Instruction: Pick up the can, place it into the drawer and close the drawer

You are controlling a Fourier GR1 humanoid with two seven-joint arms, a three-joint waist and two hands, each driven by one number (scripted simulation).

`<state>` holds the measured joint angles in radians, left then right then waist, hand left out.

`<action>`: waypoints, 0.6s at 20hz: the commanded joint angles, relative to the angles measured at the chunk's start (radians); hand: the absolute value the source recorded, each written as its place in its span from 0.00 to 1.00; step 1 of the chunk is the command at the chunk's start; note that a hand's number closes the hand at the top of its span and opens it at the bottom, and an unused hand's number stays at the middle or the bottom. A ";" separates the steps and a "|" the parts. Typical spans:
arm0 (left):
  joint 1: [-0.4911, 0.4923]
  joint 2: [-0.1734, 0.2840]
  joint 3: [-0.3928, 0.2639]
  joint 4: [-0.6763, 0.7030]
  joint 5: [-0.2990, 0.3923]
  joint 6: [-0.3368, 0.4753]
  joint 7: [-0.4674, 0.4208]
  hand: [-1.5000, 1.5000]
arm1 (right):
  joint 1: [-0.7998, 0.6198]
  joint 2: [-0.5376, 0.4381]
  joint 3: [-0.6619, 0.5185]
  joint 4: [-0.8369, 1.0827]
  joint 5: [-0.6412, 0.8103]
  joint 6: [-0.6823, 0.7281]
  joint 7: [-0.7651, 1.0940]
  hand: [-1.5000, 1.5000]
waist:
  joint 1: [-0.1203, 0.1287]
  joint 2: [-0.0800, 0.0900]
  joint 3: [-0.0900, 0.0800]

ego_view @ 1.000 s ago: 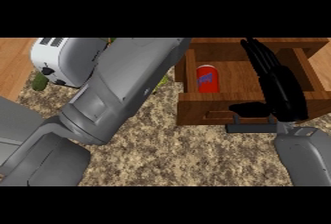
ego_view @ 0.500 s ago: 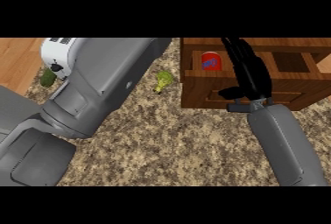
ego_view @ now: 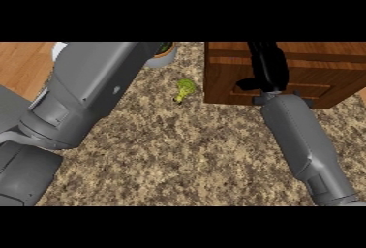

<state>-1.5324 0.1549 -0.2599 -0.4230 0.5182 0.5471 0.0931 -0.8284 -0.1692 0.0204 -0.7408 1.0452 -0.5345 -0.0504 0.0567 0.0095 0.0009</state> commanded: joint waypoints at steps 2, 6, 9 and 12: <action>0.083 0.029 -0.015 -0.081 -0.012 -0.025 0.027 0.00 | -0.125 -0.003 -0.041 0.186 0.036 -0.097 0.001 0.00 | 0.024 -0.001 -0.001; 0.103 0.018 -0.024 -0.135 -0.024 0.021 0.060 0.00 | -0.216 0.002 -0.063 0.269 0.040 -0.147 -0.010 0.00 | 0.027 0.000 0.000; 0.139 0.074 -0.021 -0.159 -0.023 -0.038 0.055 0.00 | -0.282 0.012 -0.070 0.333 0.065 -0.177 0.035 0.00 | 0.047 0.009 -0.001; 0.153 0.065 -0.031 -0.216 -0.028 -0.022 0.075 0.00 | -0.329 -0.048 -0.103 0.374 0.035 -0.138 -0.014 0.00 | 0.056 0.009 0.000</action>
<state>-1.4097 0.2236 -0.2814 -0.5826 0.4952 0.5181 0.1522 -1.0683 -0.1826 -0.0498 -0.4235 1.0865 -0.6518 -0.0616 0.0940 0.0189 0.0022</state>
